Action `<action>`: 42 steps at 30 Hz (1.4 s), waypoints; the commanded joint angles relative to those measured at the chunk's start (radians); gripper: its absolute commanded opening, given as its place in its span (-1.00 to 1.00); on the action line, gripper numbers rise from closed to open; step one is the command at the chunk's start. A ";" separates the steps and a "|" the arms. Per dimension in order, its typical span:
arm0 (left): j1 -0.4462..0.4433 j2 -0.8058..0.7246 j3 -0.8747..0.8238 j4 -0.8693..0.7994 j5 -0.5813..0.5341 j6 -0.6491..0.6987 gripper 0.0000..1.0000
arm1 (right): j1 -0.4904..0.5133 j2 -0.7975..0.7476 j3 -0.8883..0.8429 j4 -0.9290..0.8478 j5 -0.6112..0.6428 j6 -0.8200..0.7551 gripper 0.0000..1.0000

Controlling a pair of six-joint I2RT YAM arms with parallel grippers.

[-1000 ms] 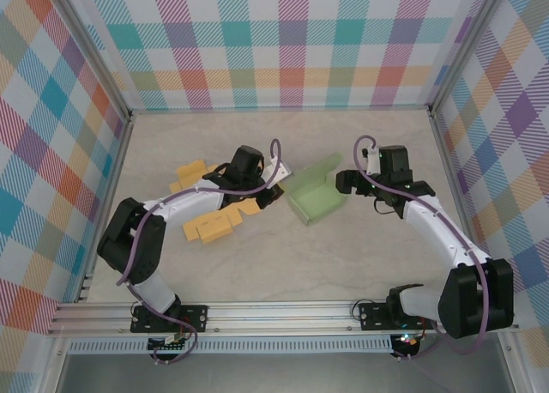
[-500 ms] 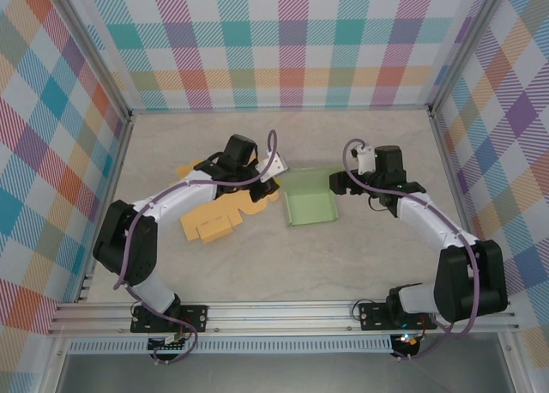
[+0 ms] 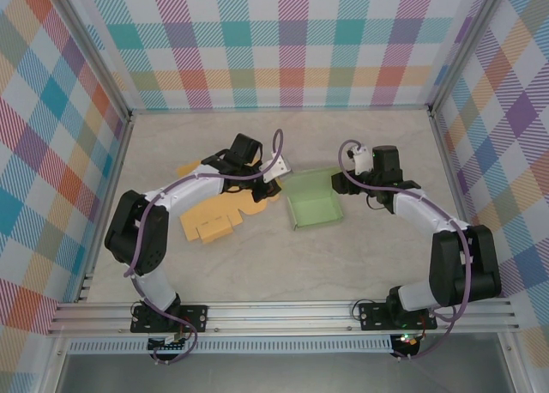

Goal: Fold the paper box

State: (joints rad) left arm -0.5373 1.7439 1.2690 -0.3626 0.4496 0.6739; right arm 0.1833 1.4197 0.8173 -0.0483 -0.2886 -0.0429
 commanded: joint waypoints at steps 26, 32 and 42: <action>-0.159 0.020 -0.036 0.329 -0.574 -0.759 -1.00 | 0.123 -0.031 -0.033 0.056 0.201 0.315 -0.56; -0.194 0.038 -0.043 0.385 -0.645 -0.853 -1.00 | 0.181 -0.003 0.027 0.022 0.326 0.333 -0.74; -0.212 0.123 0.005 0.471 -0.722 -0.973 -1.00 | 0.186 0.167 0.251 -0.086 0.552 0.379 -0.46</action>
State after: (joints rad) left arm -0.7296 1.8519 1.2293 0.0513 -0.2138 -0.2413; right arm 0.3618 1.5505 1.0027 -0.0853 0.1768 0.3103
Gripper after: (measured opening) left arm 0.050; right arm 0.262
